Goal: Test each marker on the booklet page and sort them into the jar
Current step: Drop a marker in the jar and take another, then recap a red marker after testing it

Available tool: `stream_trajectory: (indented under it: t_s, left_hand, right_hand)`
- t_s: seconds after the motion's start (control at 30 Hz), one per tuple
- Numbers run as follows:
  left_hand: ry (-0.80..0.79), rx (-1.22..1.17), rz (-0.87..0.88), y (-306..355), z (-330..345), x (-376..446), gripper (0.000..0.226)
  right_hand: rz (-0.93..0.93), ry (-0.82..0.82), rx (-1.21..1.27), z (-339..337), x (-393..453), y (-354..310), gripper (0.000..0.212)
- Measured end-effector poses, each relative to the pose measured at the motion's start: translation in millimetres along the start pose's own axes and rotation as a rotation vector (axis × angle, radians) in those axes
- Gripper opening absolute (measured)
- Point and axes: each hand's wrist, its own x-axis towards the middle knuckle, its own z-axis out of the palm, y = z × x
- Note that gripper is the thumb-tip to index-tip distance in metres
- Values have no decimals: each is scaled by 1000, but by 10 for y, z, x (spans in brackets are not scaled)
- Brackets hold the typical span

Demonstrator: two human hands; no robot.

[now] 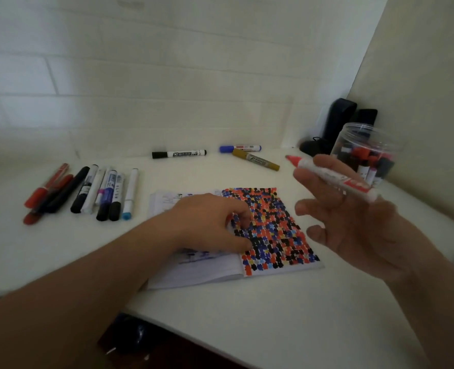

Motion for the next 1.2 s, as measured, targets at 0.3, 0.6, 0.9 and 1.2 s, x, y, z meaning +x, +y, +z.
stream_trajectory:
  t_s: [0.3,0.6,0.9,1.2]
  left_hand:
    - [-3,38,6,16,17,-25,49]
    - [-46,36,13,41,-2,-38,54]
    - [-65,23,4,72,-17,-40,53]
    - [-64,10,3,78,-16,-24,52]
  right_hand:
    - [165,104,-183,256,20,488,38]
    - [58,268,-553,336,29,570,26]
    - [139,338,-612,367,44,605,33]
    - [164,328,-693,397,43,598,30]
